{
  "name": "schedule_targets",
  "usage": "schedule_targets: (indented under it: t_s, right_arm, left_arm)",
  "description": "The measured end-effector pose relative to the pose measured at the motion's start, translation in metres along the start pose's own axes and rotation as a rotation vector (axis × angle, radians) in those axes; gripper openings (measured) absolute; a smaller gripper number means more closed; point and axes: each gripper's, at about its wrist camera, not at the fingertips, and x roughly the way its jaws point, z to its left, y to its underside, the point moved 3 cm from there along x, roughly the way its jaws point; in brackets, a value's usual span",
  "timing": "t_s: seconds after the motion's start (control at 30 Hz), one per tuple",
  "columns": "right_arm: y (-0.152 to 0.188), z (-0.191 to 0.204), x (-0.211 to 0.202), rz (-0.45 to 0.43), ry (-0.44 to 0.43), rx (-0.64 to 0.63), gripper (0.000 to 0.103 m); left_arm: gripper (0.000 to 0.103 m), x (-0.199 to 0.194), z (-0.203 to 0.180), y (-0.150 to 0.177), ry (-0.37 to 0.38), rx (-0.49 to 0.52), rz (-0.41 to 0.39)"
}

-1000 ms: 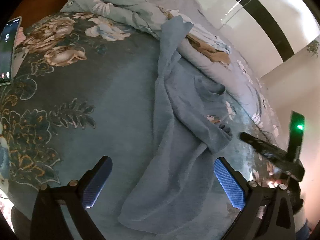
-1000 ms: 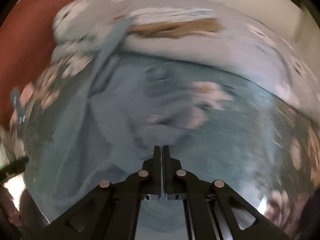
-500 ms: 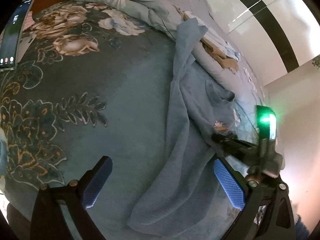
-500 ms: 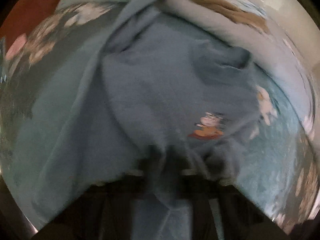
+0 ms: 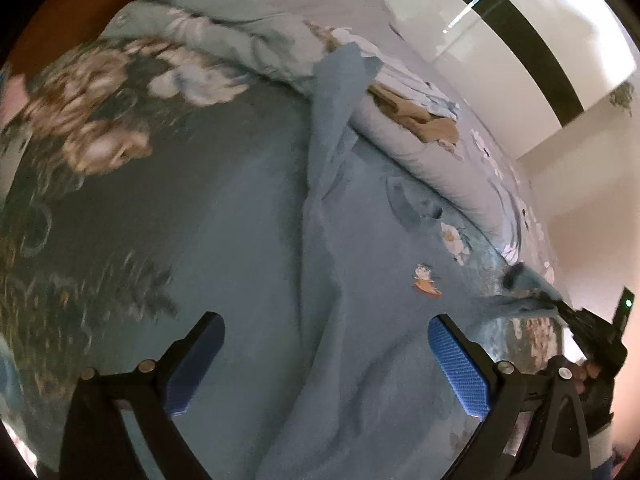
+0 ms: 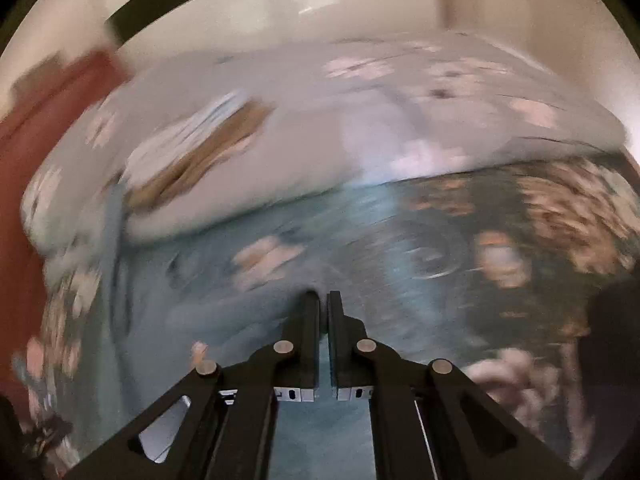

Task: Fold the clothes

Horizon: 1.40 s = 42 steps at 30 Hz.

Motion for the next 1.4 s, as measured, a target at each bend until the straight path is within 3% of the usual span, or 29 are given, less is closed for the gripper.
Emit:
schedule_targets:
  t_s: [0.17,0.5,0.6,0.67,0.7,0.73,0.87,0.97,1.03,1.07,1.13,1.4]
  right_arm:
    - [0.002,-0.038,0.014,0.03,0.055,0.067,0.003]
    - [0.008,-0.112,0.042,0.094,0.165,0.193,0.004]
    - [0.006,-0.106,0.033,0.073,0.173,0.153,0.006]
    - [0.005,-0.101,0.027,0.058,0.178,0.123,0.026]
    - [0.004,-0.099,0.023,0.051,0.181,0.109,0.051]
    - [0.003,-0.096,0.02,0.044,0.183,0.094,0.066]
    - [0.001,-0.087,0.007,0.014,0.193,0.035,0.069]
    - [0.002,-0.075,0.005,0.022,0.177,-0.011,0.069]
    - [0.006,-0.067,0.012,0.047,0.148,-0.025,0.069]
    - [0.008,-0.064,0.015,0.056,0.134,-0.027,0.069]
    - [0.013,-0.057,0.021,0.069,0.108,-0.026,0.069]
    - [0.031,-0.029,0.038,0.125,0.033,-0.032,0.069]
  left_arm:
    - [0.103,0.036,-0.008,-0.038,-0.044,0.051,0.029]
    - [0.102,0.134,-0.019,-0.116,-0.052,0.022,0.099]
    - [0.102,0.15,-0.023,-0.139,-0.054,-0.003,0.093]
    - [0.102,0.158,-0.028,-0.154,-0.059,0.003,0.083]
    - [0.102,0.161,-0.032,-0.161,-0.07,0.012,0.076]
    - [0.102,0.165,-0.036,-0.169,-0.081,0.022,0.07]
    - [0.099,0.184,-0.045,-0.195,-0.154,0.055,0.044]
    - [0.076,0.195,-0.041,-0.205,-0.21,0.045,0.043]
    - [0.049,0.201,-0.034,-0.208,-0.235,0.023,0.052]
    - [0.042,0.203,-0.031,-0.209,-0.247,0.012,0.057]
    - [0.01,0.199,-0.021,-0.209,-0.23,-0.02,0.041]
    - [0.006,0.124,0.035,-0.191,-0.122,-0.089,-0.099]
